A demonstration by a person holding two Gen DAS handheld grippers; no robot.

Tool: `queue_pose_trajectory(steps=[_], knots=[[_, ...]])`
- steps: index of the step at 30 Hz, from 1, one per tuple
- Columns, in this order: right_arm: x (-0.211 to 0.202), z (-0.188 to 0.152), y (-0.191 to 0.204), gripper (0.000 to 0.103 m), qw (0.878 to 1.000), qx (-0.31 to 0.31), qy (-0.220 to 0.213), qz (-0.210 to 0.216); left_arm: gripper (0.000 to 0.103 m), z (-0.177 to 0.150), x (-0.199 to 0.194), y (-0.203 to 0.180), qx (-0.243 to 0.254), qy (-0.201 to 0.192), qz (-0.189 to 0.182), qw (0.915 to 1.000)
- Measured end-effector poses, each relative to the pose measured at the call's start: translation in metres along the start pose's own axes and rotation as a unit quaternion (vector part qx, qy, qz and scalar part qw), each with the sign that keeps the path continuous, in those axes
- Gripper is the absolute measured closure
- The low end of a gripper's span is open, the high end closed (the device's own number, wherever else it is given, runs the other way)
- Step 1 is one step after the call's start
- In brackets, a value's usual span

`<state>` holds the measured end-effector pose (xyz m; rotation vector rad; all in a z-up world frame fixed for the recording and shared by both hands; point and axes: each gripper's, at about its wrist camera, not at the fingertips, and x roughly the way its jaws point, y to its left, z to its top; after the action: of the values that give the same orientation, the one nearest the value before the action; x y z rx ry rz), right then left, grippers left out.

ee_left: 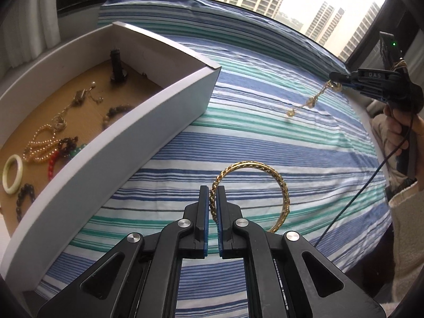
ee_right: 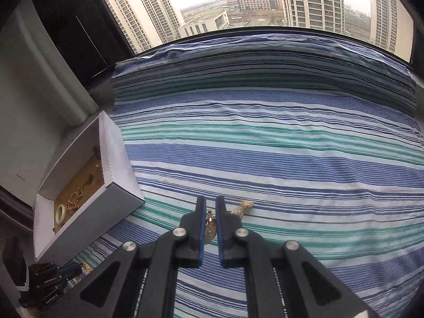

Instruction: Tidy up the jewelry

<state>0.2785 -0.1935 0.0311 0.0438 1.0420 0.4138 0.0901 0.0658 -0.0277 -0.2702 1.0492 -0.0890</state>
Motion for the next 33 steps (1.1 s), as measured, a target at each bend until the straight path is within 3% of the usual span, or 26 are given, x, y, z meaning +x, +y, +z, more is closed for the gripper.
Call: queue_pose_trajectory(steps=[8,13,15,17,18,19,26,33], knots=[[-0.063,0.006,0.062,0.103,0.996,-0.057,-0.044,0.051,0.1,0.001,-0.042,0.024,-0.027,-0.009,-0.011,0.9995],[-0.078,0.014,0.106,0.102,0.991,-0.103,-0.05,0.069,0.1,0.0,-0.075,0.045,-0.033,-0.033,0.016,0.9988],[-0.066,0.008,0.113,0.101,0.991,-0.113,-0.027,0.063,0.1,-0.002,-0.082,0.053,-0.038,-0.038,0.023,0.9983],[-0.045,-0.004,0.114,0.093,0.991,-0.118,0.009,0.057,0.1,-0.006,-0.084,0.061,-0.045,-0.04,0.026,0.9979],[-0.032,-0.013,0.111,0.075,0.991,-0.115,0.029,0.056,0.1,-0.008,-0.083,0.065,-0.05,-0.038,0.025,0.9977],[-0.019,-0.023,0.106,0.065,0.992,-0.107,0.047,0.054,0.1,-0.009,-0.082,0.069,-0.055,-0.036,0.025,0.9975],[0.082,-0.092,0.054,0.065,0.986,-0.064,0.153,0.005,0.1,-0.022,-0.062,0.08,-0.078,-0.013,0.015,0.9968],[0.12,-0.117,0.06,0.066,0.983,-0.096,0.159,-0.005,0.1,-0.025,-0.055,0.079,-0.082,-0.007,0.015,0.9965]])
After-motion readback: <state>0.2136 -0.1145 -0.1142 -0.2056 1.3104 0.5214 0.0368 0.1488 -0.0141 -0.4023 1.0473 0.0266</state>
